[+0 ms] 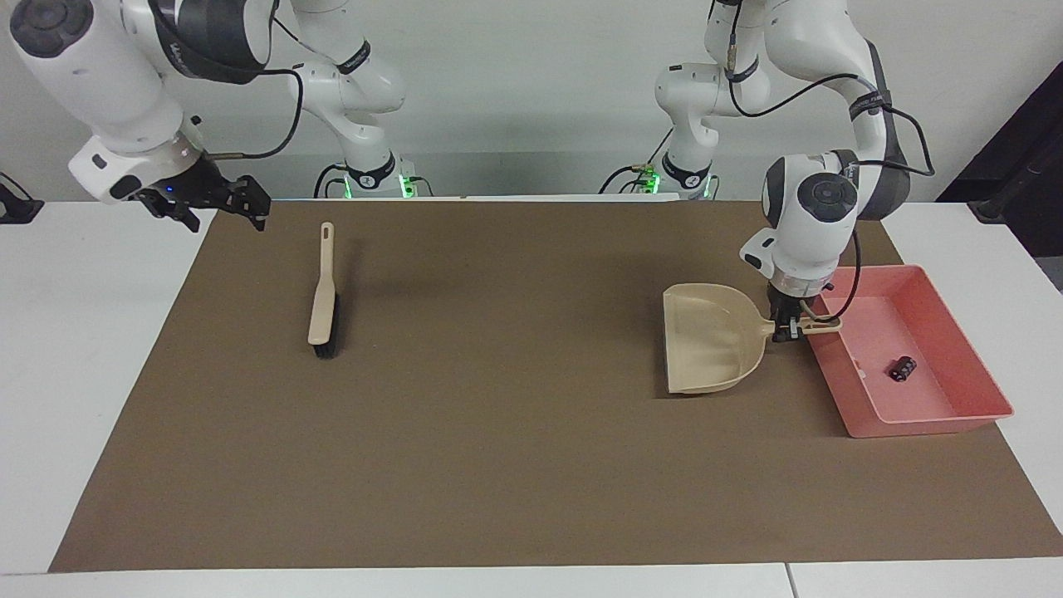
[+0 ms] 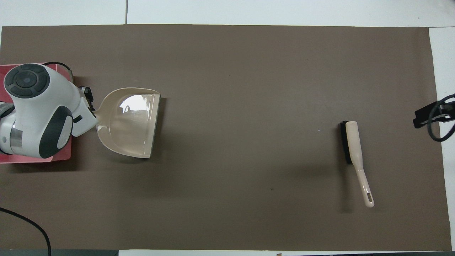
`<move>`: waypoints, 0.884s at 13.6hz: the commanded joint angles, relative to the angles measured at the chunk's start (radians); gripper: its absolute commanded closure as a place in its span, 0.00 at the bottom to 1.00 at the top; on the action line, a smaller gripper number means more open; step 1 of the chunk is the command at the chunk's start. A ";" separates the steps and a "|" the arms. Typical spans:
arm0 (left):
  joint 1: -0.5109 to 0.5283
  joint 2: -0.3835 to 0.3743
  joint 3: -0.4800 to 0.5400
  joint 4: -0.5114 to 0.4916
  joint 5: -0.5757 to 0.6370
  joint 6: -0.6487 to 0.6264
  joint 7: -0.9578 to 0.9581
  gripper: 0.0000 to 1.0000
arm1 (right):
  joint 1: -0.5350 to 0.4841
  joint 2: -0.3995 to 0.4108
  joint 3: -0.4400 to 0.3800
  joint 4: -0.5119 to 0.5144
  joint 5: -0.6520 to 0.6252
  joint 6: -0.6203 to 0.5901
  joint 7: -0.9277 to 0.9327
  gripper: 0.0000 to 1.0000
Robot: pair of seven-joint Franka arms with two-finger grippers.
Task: Clean e-waste and dump in bin
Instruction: 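Lower the dustpan beside the bin with the left gripper while the right gripper withdraws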
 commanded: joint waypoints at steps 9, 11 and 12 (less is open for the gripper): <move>-0.026 0.013 0.014 -0.051 -0.040 0.083 -0.025 0.71 | -0.011 -0.006 -0.020 0.034 0.017 -0.038 0.013 0.01; -0.047 0.012 0.014 -0.046 -0.040 0.081 -0.036 0.48 | -0.016 -0.006 -0.020 0.034 0.019 -0.037 0.012 0.01; -0.049 0.013 0.014 -0.045 -0.040 0.081 -0.055 0.41 | -0.016 -0.006 -0.020 0.034 0.019 -0.038 0.009 0.01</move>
